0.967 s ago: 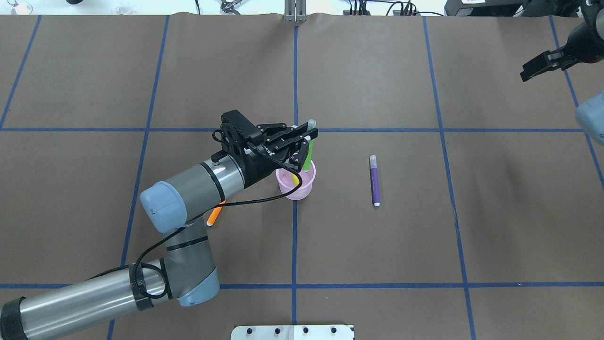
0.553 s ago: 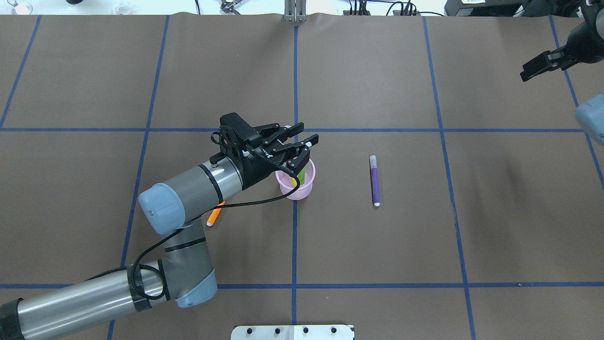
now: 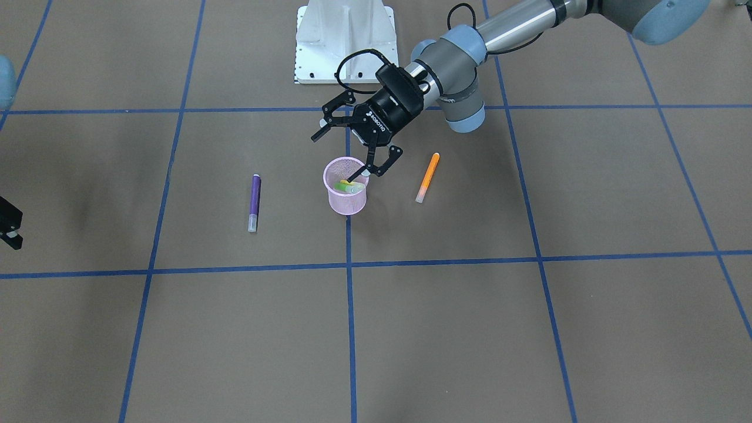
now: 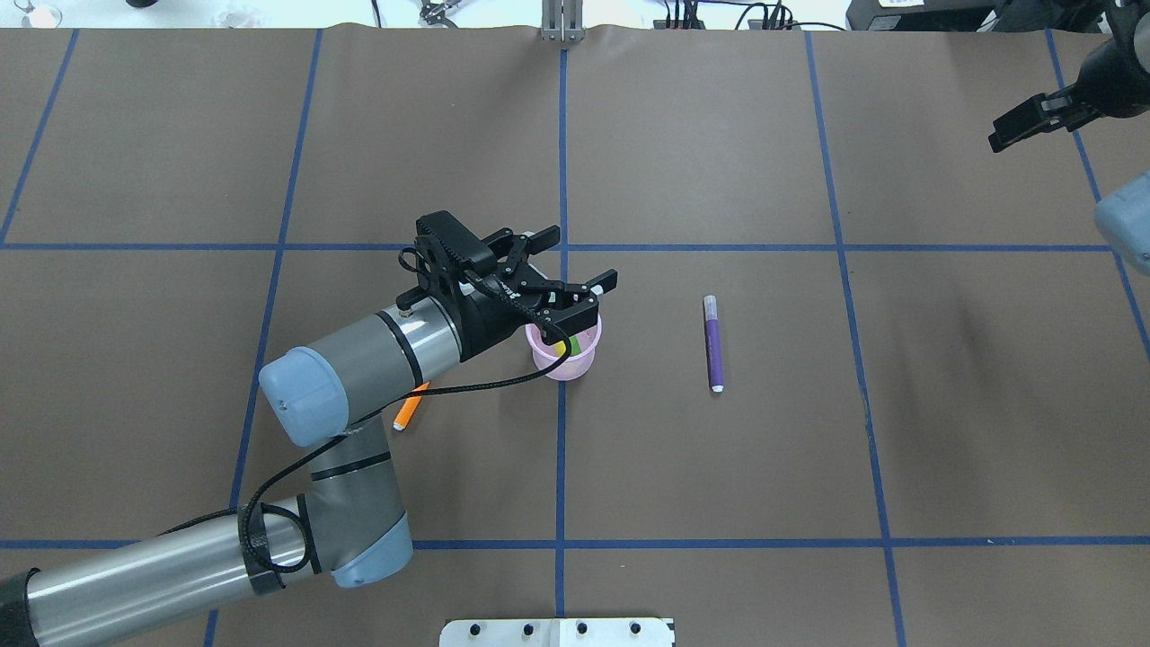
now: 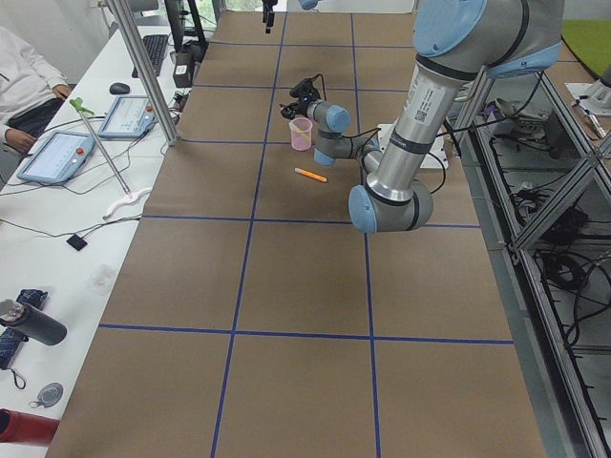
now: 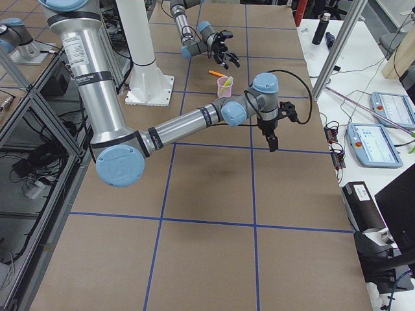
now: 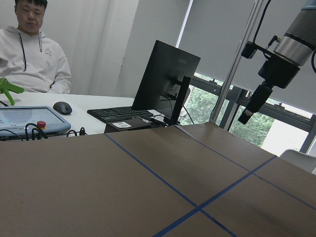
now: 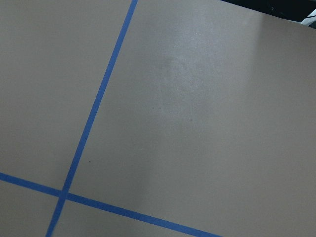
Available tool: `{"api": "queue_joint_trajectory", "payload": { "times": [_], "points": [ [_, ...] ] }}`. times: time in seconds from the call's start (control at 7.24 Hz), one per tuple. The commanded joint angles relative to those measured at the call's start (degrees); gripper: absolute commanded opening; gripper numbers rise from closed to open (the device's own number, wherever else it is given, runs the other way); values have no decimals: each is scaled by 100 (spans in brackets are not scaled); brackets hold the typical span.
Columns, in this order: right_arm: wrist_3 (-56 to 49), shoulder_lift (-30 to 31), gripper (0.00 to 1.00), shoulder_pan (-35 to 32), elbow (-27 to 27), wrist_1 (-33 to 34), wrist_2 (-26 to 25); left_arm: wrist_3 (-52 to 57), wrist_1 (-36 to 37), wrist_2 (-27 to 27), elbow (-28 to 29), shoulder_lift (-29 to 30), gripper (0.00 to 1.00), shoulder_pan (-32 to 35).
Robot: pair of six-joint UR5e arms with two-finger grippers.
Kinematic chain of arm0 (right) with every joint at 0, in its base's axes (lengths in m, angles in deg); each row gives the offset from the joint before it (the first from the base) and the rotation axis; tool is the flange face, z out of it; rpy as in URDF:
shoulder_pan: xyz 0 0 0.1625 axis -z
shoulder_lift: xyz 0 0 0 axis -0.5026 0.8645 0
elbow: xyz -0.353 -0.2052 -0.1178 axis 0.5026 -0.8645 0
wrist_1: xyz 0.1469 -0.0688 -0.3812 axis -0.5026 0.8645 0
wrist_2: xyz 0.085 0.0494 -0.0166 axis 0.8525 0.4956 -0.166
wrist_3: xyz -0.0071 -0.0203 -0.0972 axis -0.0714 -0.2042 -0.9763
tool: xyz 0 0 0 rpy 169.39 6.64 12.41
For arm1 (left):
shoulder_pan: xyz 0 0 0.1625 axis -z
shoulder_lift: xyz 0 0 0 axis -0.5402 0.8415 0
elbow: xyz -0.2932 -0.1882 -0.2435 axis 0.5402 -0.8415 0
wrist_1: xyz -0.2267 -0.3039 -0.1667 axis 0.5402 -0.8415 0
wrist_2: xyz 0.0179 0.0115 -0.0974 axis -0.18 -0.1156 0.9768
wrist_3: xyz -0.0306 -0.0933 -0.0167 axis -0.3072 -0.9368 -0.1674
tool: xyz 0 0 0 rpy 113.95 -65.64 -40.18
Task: Collect pens into pen holder
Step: 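Withdraw the left gripper while the right gripper moves toward the purple marker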
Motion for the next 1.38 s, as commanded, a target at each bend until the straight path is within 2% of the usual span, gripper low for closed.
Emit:
{"api": "queue_joint_trajectory", "payload": {
  "times": [0.0,0.28,0.55,0.69,0.83,0.97,1.11,1.24],
  "points": [
    [276,-20,100,4,150,-36,3,-242,1617,772,-710,-529,99,608],
    [581,-28,100,56,342,-36,3,-233,3963,2053,-2038,-1093,99,1416],
    [1484,-194,100,476,580,-62,-14,-136,5890,3721,-2893,-1479,99,2522],
    [2090,-326,100,748,607,-175,-49,-136,6282,4330,-3114,-1803,100,2998],
    [2452,-397,100,1021,651,-202,-154,-136,6312,4641,-3264,-2311,100,3316],
    [2761,-424,100,1311,712,-203,-329,-128,6303,4774,-3317,-2873,100,3571],
    [3164,-467,100,1705,756,-203,-652,177,6321,4802,-3248,-3131,100,3730],
    [3533,-503,100,2196,817,-203,-1160,1128,6599,4811,-3195,-3317,100,3993]
  ]
}}
